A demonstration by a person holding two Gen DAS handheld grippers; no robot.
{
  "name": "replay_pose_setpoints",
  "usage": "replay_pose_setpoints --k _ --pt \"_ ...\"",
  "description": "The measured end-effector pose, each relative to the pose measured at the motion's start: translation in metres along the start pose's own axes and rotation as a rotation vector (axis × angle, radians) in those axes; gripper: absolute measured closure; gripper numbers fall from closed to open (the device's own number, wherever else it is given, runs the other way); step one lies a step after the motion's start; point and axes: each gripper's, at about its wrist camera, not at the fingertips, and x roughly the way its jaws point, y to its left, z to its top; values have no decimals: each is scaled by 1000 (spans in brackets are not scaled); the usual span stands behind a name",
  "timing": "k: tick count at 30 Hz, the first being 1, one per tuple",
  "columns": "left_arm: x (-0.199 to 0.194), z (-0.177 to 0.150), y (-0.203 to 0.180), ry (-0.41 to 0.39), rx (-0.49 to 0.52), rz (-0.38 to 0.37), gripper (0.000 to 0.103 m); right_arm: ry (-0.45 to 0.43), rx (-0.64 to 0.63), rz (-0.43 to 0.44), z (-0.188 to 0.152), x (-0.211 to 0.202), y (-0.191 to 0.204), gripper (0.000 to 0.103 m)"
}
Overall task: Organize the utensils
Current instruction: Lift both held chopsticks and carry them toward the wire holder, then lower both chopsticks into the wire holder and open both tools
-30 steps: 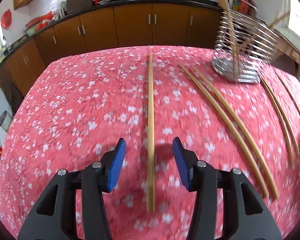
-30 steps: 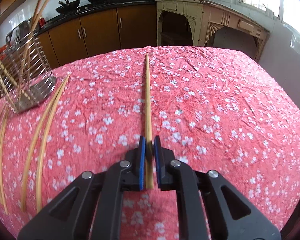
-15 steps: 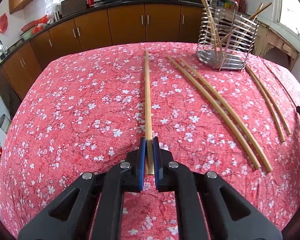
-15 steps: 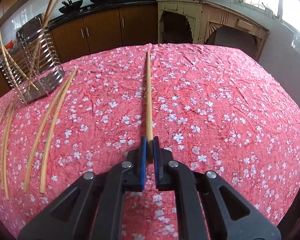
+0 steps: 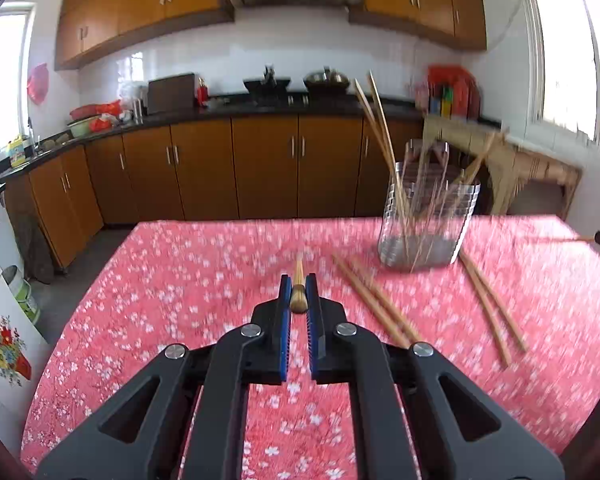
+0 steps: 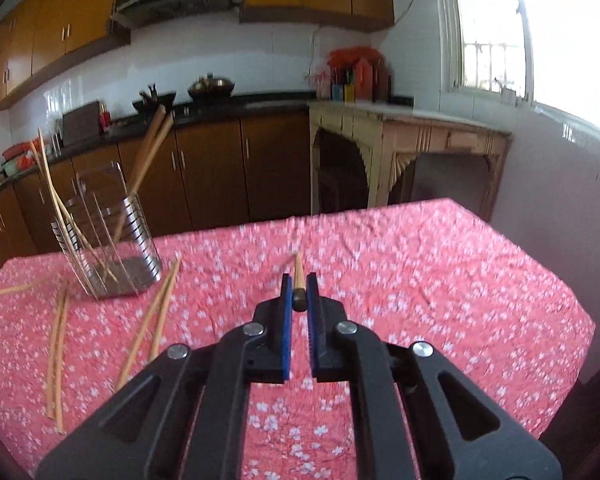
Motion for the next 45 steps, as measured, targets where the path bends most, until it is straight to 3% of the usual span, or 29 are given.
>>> replay_pose_setpoints --k 5,12,28,35,45 --pt "-19 17 9 -104 -57 4 96 -95 23 15 24 -19 -4 95" --pt "-29 35 18 -183 -88 19 96 -166 40 51 42 -34 -3 95" --pt "-38 56 12 -248 -102 5 96 -217 48 150 67 -48 5 95" --pt "-45 72 7 -284 -105 -30 96 -239 77 233 92 -70 4 95" --pt "-63 141 -29 -424 -126 -123 96 -337 60 375 156 -109 34 95"
